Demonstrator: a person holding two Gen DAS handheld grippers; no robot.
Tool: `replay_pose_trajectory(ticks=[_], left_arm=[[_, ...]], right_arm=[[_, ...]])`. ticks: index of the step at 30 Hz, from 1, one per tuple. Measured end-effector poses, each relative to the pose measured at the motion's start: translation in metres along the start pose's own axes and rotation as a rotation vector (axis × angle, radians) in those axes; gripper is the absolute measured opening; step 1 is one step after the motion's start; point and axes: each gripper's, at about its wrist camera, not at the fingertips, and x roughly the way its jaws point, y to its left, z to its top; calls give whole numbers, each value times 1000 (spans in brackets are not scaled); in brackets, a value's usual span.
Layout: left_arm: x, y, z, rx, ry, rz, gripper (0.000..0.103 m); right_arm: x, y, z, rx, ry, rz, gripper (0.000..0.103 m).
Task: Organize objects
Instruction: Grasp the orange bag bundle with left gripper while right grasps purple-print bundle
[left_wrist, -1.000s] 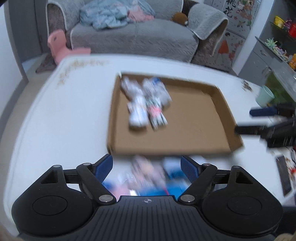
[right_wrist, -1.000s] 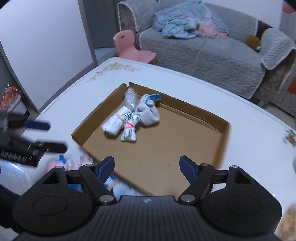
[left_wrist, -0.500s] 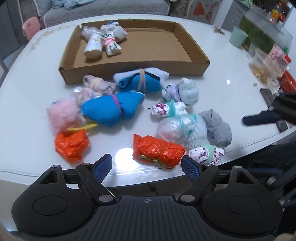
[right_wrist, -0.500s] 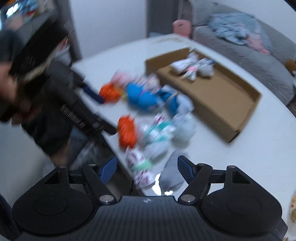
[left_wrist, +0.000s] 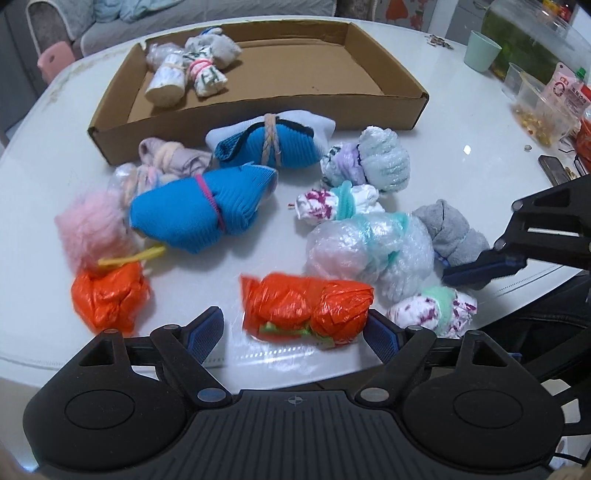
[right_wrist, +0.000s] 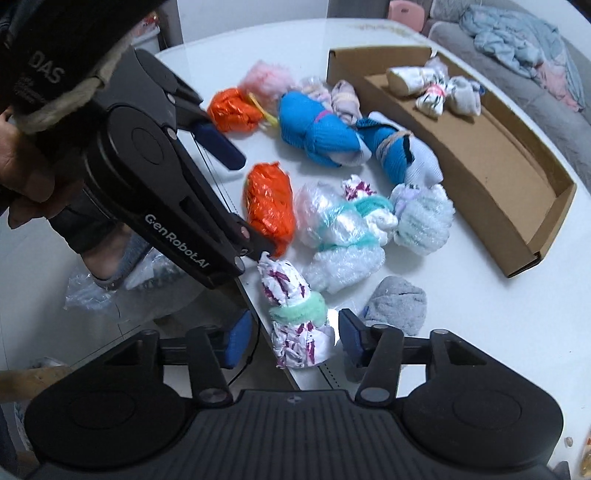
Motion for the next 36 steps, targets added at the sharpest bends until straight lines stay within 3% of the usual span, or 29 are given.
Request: replay_pose_trajectory(ticks=[4,9,12,17,36], left_arm=[[5,1,1,-4,-9,-7,85],[9,-3,-2,38,-37,14,80],[7,-5,-1,56,-52,13,63],[5,-3,-1,60,-43,9,54],[-27,12,9,7,-58,14,53]], right_arm=[[1,1,-3,18,20,5,28],[0,0,-6,42,28,20,27],[-2,-3,-7,64,26,31,26],[-7,-8,-7,92,4,51,26],[-37,-34,-12,240,-102,90,26]])
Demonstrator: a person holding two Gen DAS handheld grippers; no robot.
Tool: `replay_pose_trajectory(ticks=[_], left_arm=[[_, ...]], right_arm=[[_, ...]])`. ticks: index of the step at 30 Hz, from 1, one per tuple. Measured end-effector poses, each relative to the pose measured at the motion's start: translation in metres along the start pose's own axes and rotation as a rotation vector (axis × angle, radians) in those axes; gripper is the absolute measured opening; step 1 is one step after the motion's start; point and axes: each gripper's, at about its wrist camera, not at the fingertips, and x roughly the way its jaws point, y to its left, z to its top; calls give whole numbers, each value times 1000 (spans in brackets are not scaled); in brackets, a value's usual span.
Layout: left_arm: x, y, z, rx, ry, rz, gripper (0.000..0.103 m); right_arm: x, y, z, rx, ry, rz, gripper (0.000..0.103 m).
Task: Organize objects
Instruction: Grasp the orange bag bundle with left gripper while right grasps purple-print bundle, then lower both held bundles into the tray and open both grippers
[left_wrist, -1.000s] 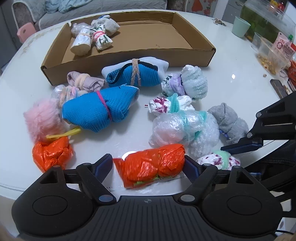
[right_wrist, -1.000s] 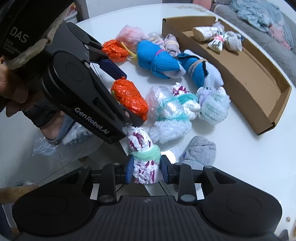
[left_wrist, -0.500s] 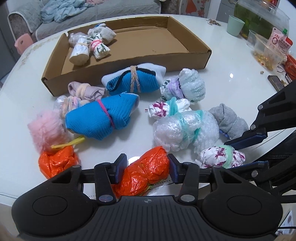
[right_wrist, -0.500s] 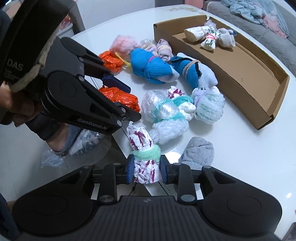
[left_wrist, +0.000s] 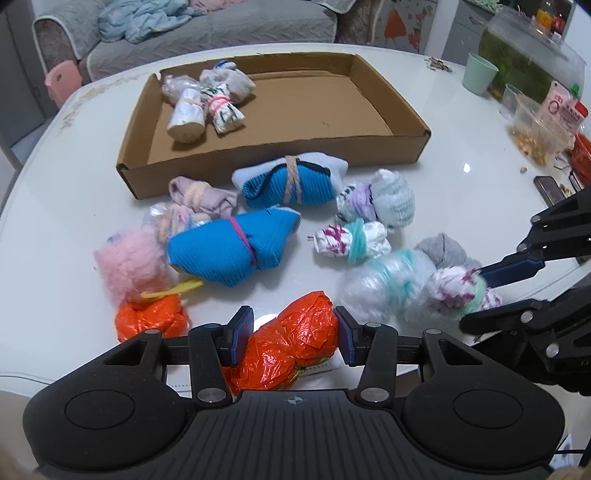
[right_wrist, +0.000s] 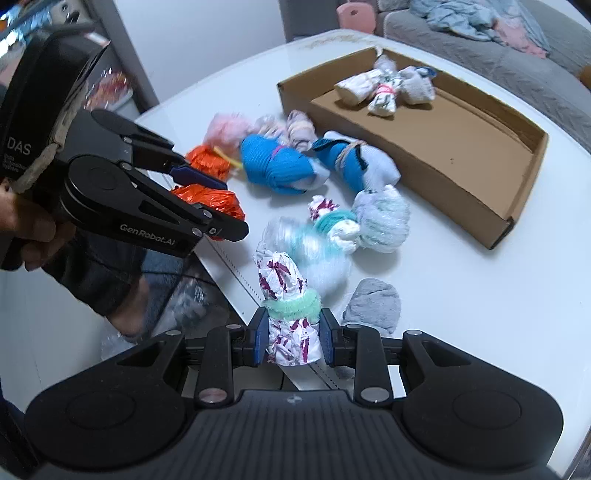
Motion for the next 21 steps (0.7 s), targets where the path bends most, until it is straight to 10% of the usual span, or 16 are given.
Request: replay_pose_trajectory(ticks=[10,21], left_arm=[[-17,12,21,-64,-45,-26,53],[-34,66,141,10,-116,39,53]], right_arm=[[-22,-25,8,120,-116,-77,26],[-57,-64,90,245,-309,-68,26]])
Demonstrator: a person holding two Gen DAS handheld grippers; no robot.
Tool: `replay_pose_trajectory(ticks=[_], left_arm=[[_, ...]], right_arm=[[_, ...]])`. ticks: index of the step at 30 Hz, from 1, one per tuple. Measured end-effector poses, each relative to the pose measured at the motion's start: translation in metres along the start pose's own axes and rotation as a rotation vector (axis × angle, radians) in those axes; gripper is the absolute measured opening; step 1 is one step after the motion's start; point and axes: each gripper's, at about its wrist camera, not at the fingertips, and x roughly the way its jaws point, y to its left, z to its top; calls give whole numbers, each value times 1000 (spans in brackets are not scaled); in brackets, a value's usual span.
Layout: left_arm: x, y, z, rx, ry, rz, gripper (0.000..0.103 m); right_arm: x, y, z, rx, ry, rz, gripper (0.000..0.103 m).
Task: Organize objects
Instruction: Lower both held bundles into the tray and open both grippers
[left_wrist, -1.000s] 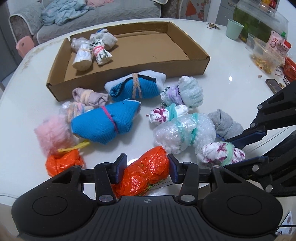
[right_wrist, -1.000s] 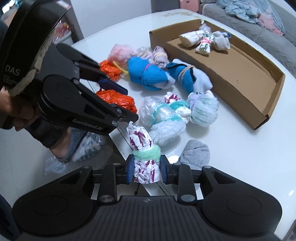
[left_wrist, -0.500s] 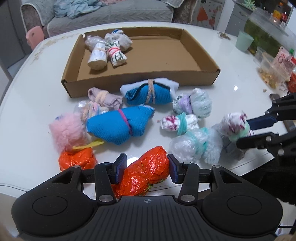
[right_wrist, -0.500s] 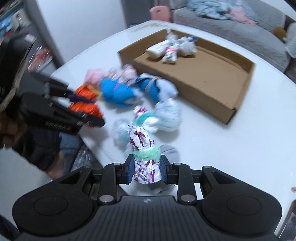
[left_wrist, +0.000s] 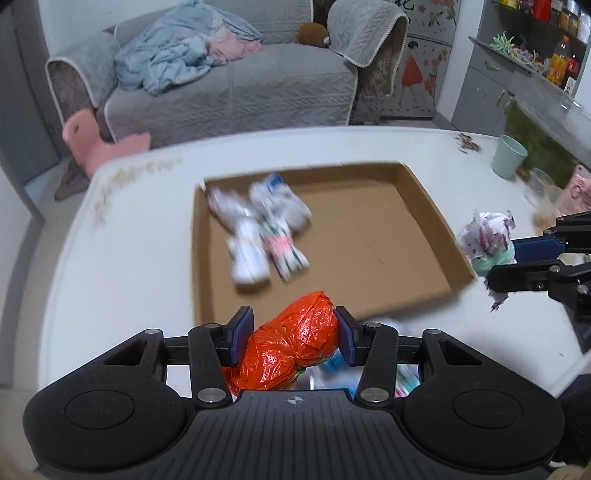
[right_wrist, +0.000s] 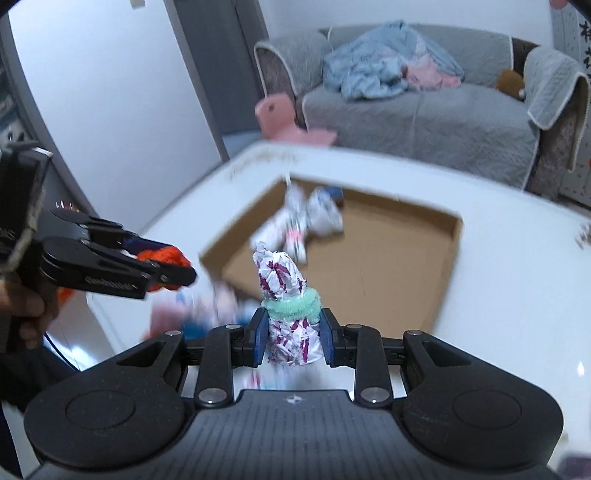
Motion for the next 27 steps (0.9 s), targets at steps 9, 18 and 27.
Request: replay_pose_trajectory(ticks=[9,18,27], left_arm=[[103,49,17,-202,149,-63,54],[143,57,14,-236,182,-24,53],[140,65,11,-286,157,-16,57]], right_arm=[[108,-1,43,58,80,56,27],[168,2,35,81,180,63,27],[194,14,26,80,219,48,28]])
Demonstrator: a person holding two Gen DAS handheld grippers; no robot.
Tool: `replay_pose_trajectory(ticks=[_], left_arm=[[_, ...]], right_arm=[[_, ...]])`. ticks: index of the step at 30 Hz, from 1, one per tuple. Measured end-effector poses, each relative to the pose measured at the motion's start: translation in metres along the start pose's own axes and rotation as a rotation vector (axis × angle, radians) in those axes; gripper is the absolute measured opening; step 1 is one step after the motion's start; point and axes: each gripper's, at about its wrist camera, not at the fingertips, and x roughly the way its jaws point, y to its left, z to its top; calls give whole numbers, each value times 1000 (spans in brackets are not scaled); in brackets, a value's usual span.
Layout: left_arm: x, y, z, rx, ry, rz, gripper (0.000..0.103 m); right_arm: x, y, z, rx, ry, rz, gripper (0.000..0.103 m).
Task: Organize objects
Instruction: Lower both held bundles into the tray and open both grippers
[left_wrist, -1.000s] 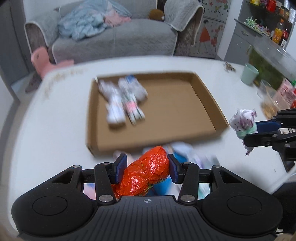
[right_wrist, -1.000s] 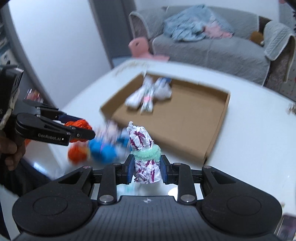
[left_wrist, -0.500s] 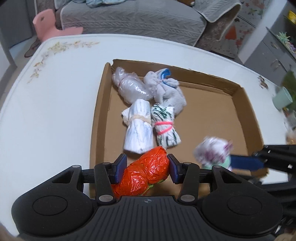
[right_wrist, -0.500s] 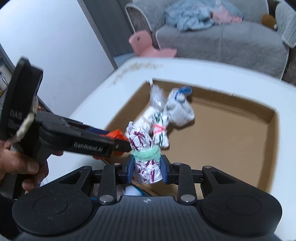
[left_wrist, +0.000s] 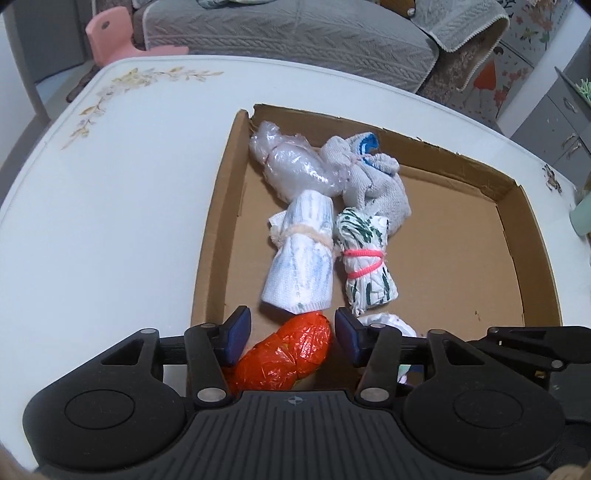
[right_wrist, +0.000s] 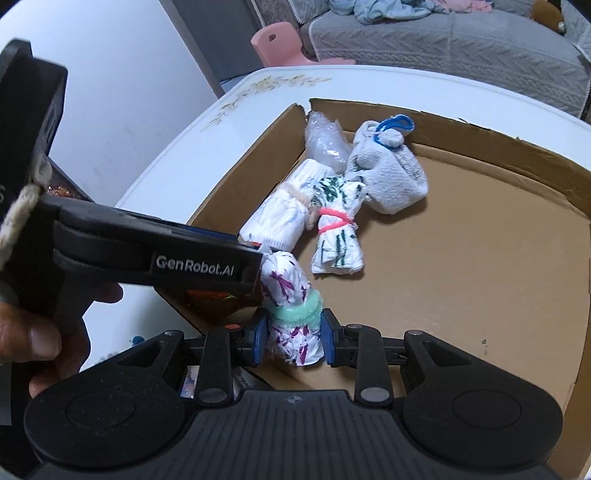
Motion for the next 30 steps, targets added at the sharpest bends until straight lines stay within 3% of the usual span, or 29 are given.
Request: replay_pose_trajectory(ticks=[8,14,21,30], left_arm=[[-22,-10,5,18,-61,14,79],[-30,-10,10,18,-82,16,80],[-38,-4,11,8,-106,25,81],[-48,-1,12,1,-122,20,82]], right_arm=[[-2,4,0,-6,-3,5,33],[2,8,0,-19,0,2,36],[-3,9,2,-21,-22,0,54],[-12,4,6,-17,-44,-17,56]])
